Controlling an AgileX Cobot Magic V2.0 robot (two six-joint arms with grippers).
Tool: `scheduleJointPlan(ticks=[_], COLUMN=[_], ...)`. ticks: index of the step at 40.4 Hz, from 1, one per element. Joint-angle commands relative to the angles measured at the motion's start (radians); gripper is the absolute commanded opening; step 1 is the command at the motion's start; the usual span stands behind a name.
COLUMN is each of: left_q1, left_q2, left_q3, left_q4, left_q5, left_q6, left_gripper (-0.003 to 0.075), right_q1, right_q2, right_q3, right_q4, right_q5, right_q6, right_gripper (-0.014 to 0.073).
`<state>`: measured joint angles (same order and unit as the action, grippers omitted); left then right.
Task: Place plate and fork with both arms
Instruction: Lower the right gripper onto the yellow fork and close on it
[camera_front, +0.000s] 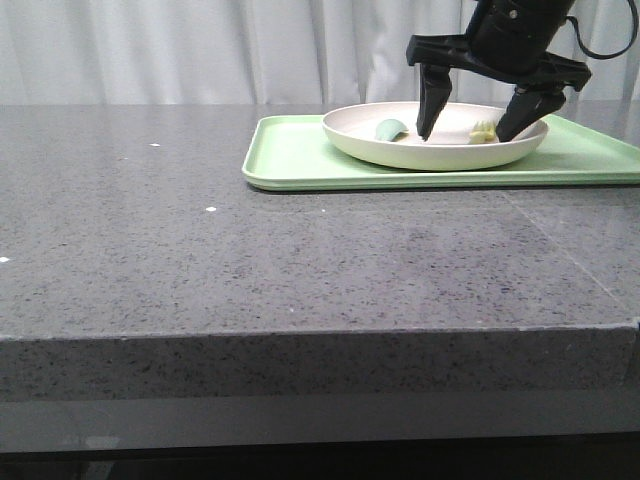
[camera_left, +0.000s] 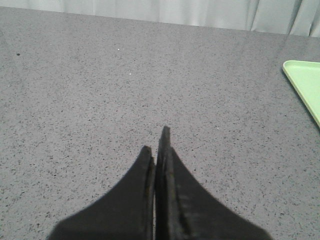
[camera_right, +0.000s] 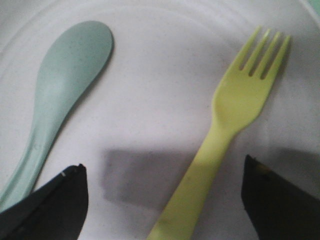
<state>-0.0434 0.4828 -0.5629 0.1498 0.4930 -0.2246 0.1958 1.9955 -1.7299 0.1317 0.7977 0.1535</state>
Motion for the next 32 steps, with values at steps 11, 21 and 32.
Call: scheduleJointPlan(ticks=[11,21,32], left_q1=[0.001,0.001,0.001], left_q2=[0.005,0.005,0.005], left_q3=[-0.028,-0.028,-0.028], left_q4=[0.002,0.002,0.002], left_q5=[-0.071,-0.072,-0.072], left_q6=[-0.011,-0.011,-0.011], left_gripper=[-0.0018,-0.0018,-0.0018], right_q1=[-0.003,-0.003,-0.003], right_q2=[-0.023,-0.023,-0.023], right_q3=[-0.039,-0.048,-0.048], right_q4=[-0.015,-0.015,-0.015], right_q5=[-0.036,-0.026,-0.029], right_q6=[0.000,0.000,0.000], right_gripper=[0.0625,0.0283,0.0029])
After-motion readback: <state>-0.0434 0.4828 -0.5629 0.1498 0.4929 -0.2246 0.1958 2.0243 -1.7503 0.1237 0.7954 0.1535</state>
